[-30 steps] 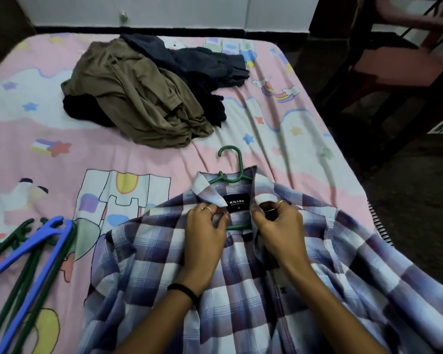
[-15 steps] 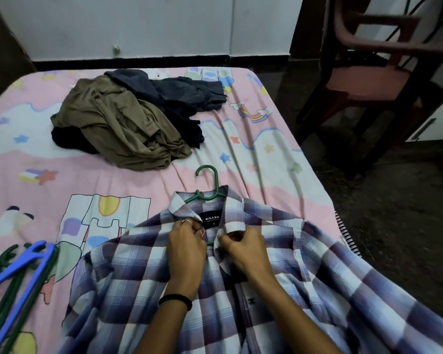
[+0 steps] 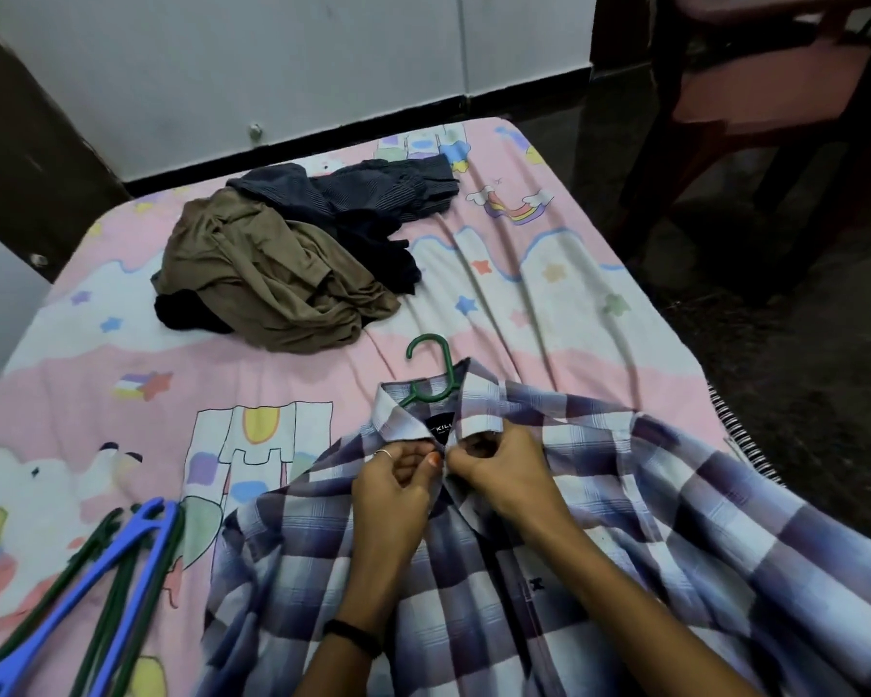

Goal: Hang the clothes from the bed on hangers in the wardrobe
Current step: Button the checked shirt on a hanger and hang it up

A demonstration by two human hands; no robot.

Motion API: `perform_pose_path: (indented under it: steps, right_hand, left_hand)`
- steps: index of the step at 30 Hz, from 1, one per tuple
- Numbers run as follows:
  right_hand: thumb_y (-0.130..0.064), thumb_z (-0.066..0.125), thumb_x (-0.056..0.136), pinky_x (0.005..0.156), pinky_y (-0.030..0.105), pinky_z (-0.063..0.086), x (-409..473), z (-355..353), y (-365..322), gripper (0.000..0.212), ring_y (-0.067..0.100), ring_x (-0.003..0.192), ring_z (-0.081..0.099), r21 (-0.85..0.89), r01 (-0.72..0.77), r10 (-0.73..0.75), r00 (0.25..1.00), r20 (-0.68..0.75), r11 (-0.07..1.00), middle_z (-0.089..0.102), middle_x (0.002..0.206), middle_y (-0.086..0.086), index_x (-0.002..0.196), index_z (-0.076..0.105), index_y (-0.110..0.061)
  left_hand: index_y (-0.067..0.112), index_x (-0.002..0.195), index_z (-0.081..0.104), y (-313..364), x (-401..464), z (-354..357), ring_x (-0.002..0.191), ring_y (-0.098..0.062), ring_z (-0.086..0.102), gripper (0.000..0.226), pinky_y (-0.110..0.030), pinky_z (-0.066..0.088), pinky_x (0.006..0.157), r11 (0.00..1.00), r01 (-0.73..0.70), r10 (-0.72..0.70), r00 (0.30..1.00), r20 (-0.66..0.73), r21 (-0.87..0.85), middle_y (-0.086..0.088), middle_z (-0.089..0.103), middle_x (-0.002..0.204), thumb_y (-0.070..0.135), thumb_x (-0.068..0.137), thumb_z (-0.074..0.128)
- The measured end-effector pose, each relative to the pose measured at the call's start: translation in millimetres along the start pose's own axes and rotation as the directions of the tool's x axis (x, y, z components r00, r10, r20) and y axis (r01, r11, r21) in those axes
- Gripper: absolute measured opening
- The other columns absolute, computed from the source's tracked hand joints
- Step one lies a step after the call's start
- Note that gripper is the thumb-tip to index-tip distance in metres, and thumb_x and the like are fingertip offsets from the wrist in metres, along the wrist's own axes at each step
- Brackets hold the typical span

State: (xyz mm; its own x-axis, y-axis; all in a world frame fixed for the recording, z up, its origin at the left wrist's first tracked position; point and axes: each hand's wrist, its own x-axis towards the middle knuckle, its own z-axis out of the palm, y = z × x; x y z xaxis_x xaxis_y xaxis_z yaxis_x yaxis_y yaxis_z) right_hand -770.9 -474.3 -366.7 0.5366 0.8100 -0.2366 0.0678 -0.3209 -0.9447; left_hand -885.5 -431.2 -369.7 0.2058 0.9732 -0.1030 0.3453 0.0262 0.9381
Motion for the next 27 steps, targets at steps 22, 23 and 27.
perform_pose_path:
  steps: [22, 23, 27]
  right_hand:
    - [-0.007, 0.074, 0.082, 0.063, 0.02, 0.053, -14, 16, 28, 0.009, 0.003, 0.064, 0.067, 0.228, 0.087, -0.085, 0.996, -0.017, 0.97, 0.073, 0.072, 0.001, 0.076, 0.071, -0.013]
    - [-0.009, 0.074, 0.081, 0.064, 0.02, 0.053, -14, 16, 29, 0.007, 0.003, 0.064, 0.067, 0.234, 0.083, -0.081, 0.997, -0.02, 0.969, 0.073, 0.073, 0.001, 0.077, 0.071, -0.013]
    - [-0.016, 0.075, 0.081, 0.074, 0.034, 0.057, -8, 20, 36, 0.008, 0.013, 0.072, 0.07, 0.23, 0.067, -0.057, 0.997, -0.05, 0.971, 0.074, 0.076, 0.003, 0.076, 0.07, -0.016]
  left_hand:
    - [0.007, 0.085, 0.07, -4, -5, 2, 0.076, -0.017, 0.068, 0.009, -0.027, 0.056, 0.074, 0.989, 0.113, -0.117, 0.993, -0.032, -0.099, -0.011, 0.073, 0.084, -0.001, 0.085, 0.067]
    - [0.006, 0.086, 0.07, -4, -6, 3, 0.076, -0.018, 0.069, 0.007, -0.028, 0.056, 0.073, 0.991, 0.106, -0.11, 0.993, -0.045, -0.076, -0.012, 0.073, 0.084, 0.0, 0.085, 0.067]
    - [0.011, 0.083, 0.07, -2, 4, 12, 0.061, -0.01, 0.063, 0.009, -0.02, 0.045, 0.051, 0.989, 0.139, -0.142, 0.987, -0.075, -0.04, -0.007, 0.072, 0.077, 0.003, 0.085, 0.066]
